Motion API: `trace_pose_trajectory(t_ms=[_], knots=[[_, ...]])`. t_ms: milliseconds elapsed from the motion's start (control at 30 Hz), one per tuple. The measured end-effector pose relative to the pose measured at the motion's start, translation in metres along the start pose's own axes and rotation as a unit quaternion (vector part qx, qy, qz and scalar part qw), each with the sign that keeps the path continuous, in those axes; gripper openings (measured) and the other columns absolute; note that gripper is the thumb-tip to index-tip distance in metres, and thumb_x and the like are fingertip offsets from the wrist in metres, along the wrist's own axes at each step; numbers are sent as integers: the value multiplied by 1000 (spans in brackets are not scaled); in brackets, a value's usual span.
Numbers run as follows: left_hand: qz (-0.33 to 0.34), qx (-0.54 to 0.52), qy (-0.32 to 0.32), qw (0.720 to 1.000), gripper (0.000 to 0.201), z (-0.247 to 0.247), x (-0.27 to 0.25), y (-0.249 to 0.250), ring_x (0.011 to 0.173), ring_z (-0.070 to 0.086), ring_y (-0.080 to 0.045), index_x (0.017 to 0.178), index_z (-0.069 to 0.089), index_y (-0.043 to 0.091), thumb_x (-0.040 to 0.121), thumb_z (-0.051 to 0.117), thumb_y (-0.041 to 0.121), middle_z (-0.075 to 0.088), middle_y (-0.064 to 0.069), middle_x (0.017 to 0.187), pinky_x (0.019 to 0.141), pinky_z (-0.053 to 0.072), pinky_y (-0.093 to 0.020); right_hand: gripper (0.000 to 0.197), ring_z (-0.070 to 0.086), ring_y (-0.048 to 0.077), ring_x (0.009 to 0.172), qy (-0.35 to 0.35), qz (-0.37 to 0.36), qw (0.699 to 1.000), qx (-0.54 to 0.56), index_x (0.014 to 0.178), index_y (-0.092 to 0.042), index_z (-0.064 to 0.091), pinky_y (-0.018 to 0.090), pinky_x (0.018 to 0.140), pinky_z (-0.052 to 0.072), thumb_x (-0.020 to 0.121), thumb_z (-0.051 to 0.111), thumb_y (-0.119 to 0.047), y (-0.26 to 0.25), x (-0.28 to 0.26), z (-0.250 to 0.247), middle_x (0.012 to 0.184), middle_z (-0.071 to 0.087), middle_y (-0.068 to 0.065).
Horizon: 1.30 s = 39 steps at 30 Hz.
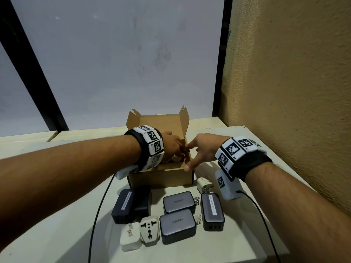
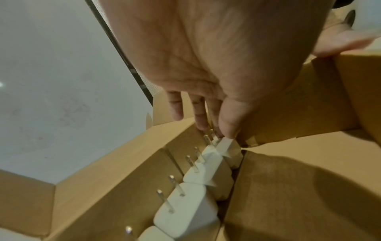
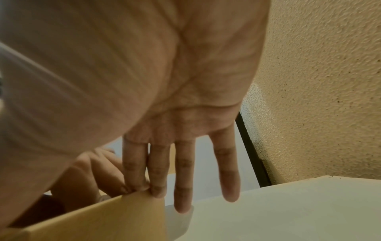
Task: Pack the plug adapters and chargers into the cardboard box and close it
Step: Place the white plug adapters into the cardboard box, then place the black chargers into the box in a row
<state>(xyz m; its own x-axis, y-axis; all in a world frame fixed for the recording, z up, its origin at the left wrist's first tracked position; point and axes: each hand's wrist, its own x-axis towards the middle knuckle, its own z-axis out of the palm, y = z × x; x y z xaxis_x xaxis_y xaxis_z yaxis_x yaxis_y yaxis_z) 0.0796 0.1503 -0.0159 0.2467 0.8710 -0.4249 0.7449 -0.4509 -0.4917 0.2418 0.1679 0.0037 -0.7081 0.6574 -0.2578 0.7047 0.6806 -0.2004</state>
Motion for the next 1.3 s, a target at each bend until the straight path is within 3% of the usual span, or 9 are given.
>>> trace_pose_trajectory(t_ms=[167, 333, 467, 600, 733, 900, 1000, 1133, 1300], knots=[[-12, 6, 40, 999, 49, -7, -6, 1, 128, 34, -20, 139, 45, 32, 92, 55, 25, 45, 11, 144, 98, 31, -35, 90, 55, 22, 121, 0, 3, 1000, -9, 142, -19, 45, 39, 100, 44, 68, 72, -62, -2, 1, -1, 139, 55, 1], [-23, -91, 184, 978, 40, -20, -44, -9, 128, 41, -14, 134, 51, 38, 97, 48, 23, 47, 14, 143, 101, 38, -31, 88, 51, 23, 127, 2, 13, 1000, 7, 144, -21, 42, 38, 103, 40, 71, 72, -60, -1, 0, 3, 144, 50, 0], [-18, -194, 263, 945, 34, -16, -97, -3, 118, 52, -13, 126, 60, 29, 96, 51, 17, 57, 9, 132, 97, 48, -35, 90, 43, 21, 134, -2, 20, 999, 34, 147, -23, 36, 42, 110, 34, 72, 70, -60, 1, -3, 5, 150, 42, -3], [-23, -295, 211, 932, 34, 13, -148, 12, 105, 57, -8, 119, 63, 29, 86, 65, 35, 61, 9, 117, 91, 51, -27, 84, 41, 23, 135, -9, 16, 999, 33, 150, -23, 27, 37, 109, 31, 82, 60, -59, -4, -8, 6, 152, 38, 1], [-73, -365, 108, 922, 62, 49, -175, 25, 105, 53, -5, 126, 53, 32, 72, 75, 51, 57, 13, 119, 83, 46, -13, 84, 43, 26, 133, -12, 24, 1000, 0, 152, -26, 16, 36, 107, 33, 85, 52, -62, -14, -11, 12, 149, 42, 5], [-124, -389, 41, 912, 96, 84, -183, 42, 123, 46, -9, 142, 32, 31, 63, 79, 57, 44, 12, 139, 104, 41, -26, 81, 50, 26, 124, -3, 64, 997, -41, 145, -21, 36, 39, 103, 39, 82, 49, -70, -21, -4, 11, 139, 53, 8], [-126, -391, 41, 911, 97, 92, -178, 53, 130, 40, -11, 146, 25, 33, 67, 76, 57, 35, 12, 145, 108, 36, -27, 80, 55, 26, 116, -6, 70, 995, -77, 134, -15, 48, 37, 95, 43, 78, 52, -72, -27, -2, 7, 129, 60, 8], [-122, -401, 62, 906, 86, 98, -174, 57, 125, 45, -13, 144, 31, 33, 72, 74, 52, 42, 9, 139, 104, 41, -27, 77, 59, 26, 110, -6, 69, 989, -130, 126, -10, 57, 33, 88, 44, 79, 52, -71, -33, 0, 4, 121, 64, 10], [-141, -457, 91, 873, 76, 100, -185, 43, 108, 55, -10, 121, 46, 28, 58, 87, 40, 54, 9, 120, 95, 52, -27, 76, 60, 25, 109, -8, 74, 986, -147, 123, -9, 58, 32, 84, 44, 78, 53, -71, -36, 2, 5, 119, 65, 9]])
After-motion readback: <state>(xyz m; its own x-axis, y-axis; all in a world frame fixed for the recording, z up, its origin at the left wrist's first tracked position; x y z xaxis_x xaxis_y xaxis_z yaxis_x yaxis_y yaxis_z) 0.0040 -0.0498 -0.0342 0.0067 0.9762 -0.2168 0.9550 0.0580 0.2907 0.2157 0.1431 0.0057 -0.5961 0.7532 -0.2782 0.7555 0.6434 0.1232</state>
